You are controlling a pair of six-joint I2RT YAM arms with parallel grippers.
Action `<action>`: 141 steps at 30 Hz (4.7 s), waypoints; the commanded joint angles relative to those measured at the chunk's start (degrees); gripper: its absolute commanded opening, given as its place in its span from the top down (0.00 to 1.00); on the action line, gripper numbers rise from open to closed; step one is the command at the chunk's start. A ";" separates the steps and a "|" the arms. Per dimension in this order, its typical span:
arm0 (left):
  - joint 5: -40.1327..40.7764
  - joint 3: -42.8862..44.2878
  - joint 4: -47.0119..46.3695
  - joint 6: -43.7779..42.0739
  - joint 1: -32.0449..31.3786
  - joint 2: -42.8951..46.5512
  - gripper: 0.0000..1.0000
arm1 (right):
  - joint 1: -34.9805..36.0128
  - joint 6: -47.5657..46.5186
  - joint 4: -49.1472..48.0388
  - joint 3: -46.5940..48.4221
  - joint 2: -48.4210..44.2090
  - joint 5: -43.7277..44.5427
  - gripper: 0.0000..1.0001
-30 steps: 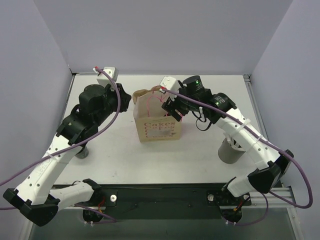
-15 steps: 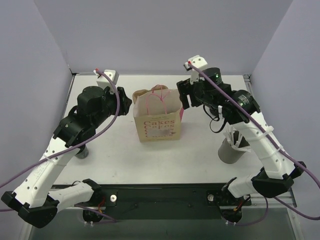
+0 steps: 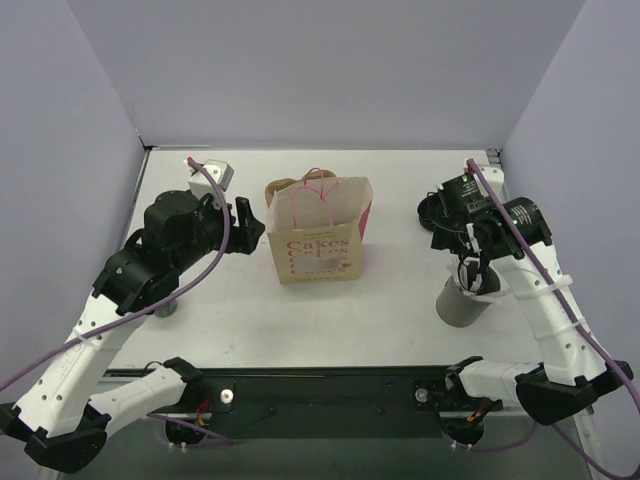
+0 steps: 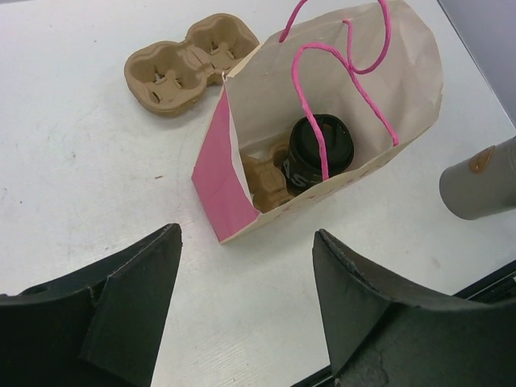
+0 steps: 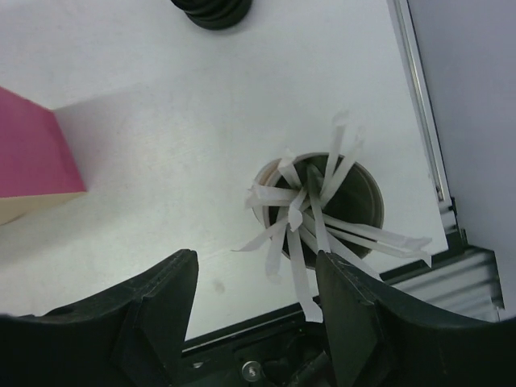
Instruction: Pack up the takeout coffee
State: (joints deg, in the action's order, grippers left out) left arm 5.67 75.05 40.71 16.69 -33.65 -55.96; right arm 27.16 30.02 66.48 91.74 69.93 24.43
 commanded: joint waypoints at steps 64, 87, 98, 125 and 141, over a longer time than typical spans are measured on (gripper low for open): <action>0.92 1.07 0.07 -4.64 0.34 -2.48 0.23 | -24.87 -11.74 0.67 11.42 3.28 -1.76 1.00; 3.03 6.42 1.30 -5.17 0.34 -2.92 0.23 | 6.40 -16.92 -30.79 37.54 13.56 -12.83 1.00; 7.33 8.54 5.25 -6.76 0.34 -1.87 0.23 | 26.88 -25.26 -37.91 37.54 15.67 -3.00 1.00; 8.65 7.92 8.77 -6.05 0.34 1.29 0.23 | 36.04 -26.67 -39.50 27.88 19.10 0.10 0.97; 9.01 5.64 7.02 -5.17 0.43 2.35 0.23 | 32.26 -27.29 -36.95 29.28 24.29 -3.51 0.51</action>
State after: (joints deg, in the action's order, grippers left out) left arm 13.78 80.84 49.54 11.33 -33.65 -54.11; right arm 59.57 3.31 29.43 116.68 95.98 20.12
